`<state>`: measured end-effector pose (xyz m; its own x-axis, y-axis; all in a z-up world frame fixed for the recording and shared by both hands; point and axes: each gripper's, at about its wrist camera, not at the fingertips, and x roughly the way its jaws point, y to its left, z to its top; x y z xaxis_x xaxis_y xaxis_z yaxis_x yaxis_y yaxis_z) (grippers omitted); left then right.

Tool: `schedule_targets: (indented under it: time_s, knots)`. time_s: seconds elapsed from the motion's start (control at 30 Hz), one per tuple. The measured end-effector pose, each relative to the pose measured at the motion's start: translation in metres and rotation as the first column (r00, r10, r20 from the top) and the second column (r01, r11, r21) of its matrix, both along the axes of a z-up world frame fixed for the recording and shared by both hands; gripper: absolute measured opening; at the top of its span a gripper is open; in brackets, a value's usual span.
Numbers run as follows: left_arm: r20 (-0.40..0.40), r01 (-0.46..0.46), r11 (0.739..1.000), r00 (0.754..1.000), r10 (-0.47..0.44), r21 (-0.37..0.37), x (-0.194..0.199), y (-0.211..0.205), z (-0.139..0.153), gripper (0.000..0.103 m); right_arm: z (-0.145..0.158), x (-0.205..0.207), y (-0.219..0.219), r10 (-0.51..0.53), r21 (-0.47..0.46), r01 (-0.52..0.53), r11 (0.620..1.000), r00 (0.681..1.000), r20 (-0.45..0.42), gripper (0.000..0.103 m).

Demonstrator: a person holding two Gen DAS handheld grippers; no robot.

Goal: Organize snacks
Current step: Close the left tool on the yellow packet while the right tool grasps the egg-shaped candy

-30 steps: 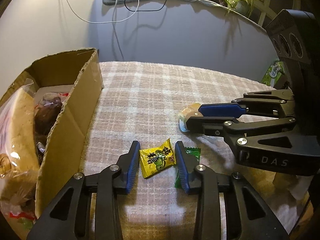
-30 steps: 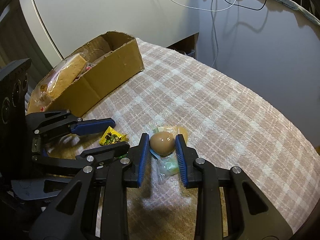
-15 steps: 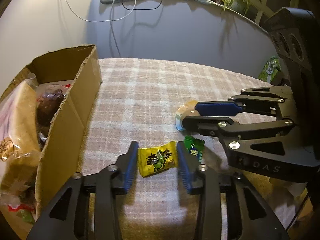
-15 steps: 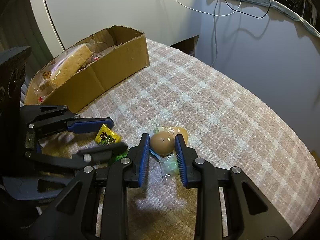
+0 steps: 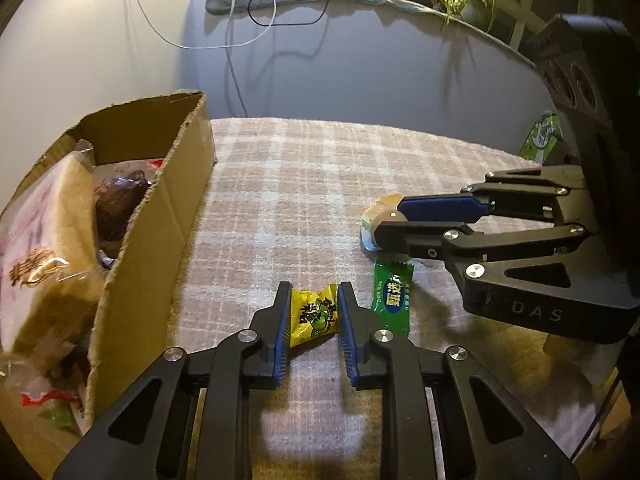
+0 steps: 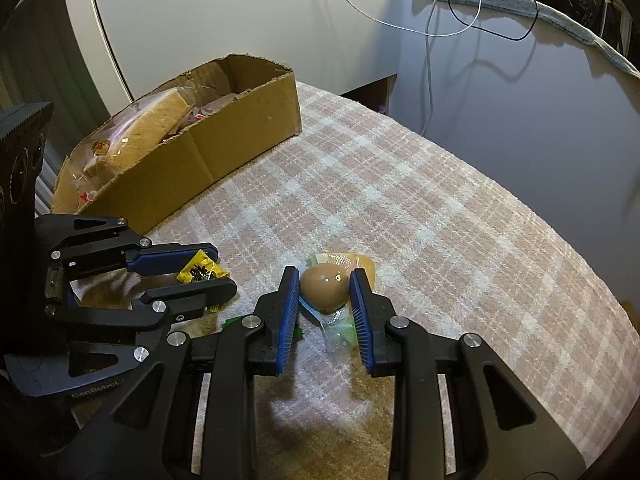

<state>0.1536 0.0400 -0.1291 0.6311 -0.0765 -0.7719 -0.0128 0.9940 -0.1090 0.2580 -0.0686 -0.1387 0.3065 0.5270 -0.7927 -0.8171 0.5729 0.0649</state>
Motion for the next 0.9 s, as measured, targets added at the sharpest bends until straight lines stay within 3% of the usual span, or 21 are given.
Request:
schedule_targets:
  time_s: [0.03,0.07,0.27,0.4,0.53,0.9]
  knots:
    - [0.003,-0.001,1.0,1.0,0.001,-0.001,-0.001,0.001,0.001,0.012,0.001,-0.001,0.0,0.0,0.0,0.0,1.0,1.0,0.0,0.027]
    - [0.007,-0.002,1.0,1.0,0.002,-0.001,-0.001,0.002,0.003,0.011,0.002,-0.002,0.0,-0.001,0.0,0.001,1.0,1.0,0.003,0.027]
    - [-0.027,0.043,0.999,0.999,-0.043,0.004,-0.001,0.0,-0.005,0.012,0.004,-0.005,0.0,-0.001,-0.007,0.001,1.0,1.0,0.008,0.027]
    - [-0.017,0.038,0.999,0.999,-0.038,0.006,-0.004,-0.001,-0.005,0.019,0.004,-0.008,-0.001,0.004,-0.008,-0.004,1.0,1.0,0.006,0.027]
    - [-0.013,0.024,1.0,1.0,-0.024,0.014,-0.004,-0.001,-0.006,0.009,0.003,-0.01,-0.001,0.004,-0.01,-0.004,1.0,1.0,0.01,0.027]
    - [0.015,0.027,1.0,1.0,-0.027,-0.014,-0.015,0.002,0.003,0.008,0.006,-0.011,-0.008,-0.012,0.005,0.012,1.0,1.0,0.018,0.027]
